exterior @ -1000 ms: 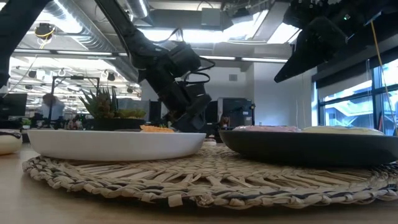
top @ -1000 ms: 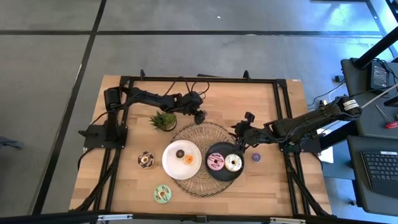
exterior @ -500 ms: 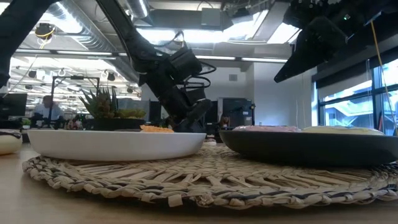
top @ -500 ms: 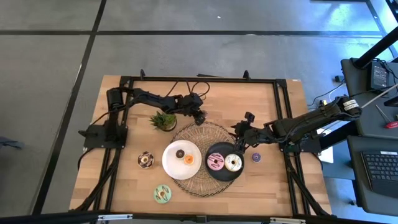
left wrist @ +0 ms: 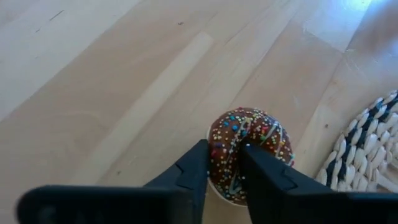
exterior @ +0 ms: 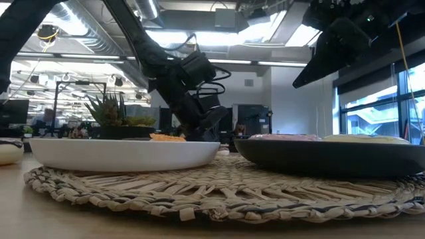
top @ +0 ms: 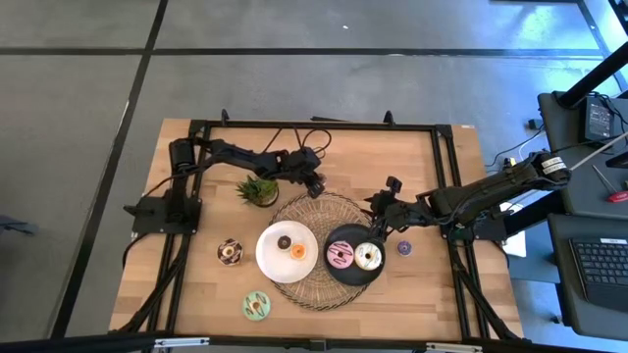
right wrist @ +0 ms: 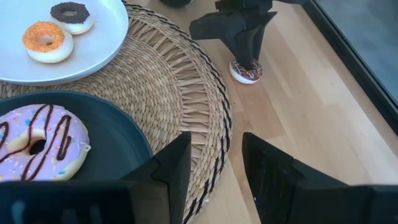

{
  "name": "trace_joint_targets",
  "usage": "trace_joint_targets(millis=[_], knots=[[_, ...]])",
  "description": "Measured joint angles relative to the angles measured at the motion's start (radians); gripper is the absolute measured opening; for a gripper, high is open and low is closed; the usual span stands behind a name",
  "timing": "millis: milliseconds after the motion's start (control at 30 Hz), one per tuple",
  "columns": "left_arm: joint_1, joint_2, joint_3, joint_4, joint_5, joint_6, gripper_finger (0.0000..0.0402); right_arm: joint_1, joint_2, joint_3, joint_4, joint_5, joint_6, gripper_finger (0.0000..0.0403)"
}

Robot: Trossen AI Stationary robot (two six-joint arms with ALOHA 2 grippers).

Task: Pick & Place donuts
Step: Put the small brown donut on the white plate

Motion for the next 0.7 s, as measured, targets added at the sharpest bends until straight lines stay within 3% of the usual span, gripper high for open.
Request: trace_joint_targets(millis=[200,300,467,700], knots=[[-0.037,-0.119,-0.001,-0.038,0.042,0.041,0.0022,0.000,0.000,0.000,-0.013,0.000,0.000,0.0145],[-0.092,-0.201,-0.001,-0.144,0.043,0.069,0.0009,0.000,0.000,0.000,-0.017,0.007,0.000,0.0145],[-0.252,-0.298,0.000,-0.345,0.041,0.039,0.0016,0.000,0.000,0.000,-0.025,0.008,0.000,0.0145],[-0.511,-0.304,-0.002,-0.462,0.016,-0.063,0.0016,-0.004,0.000,0.000,-0.024,0.010,0.000,0.0145]])
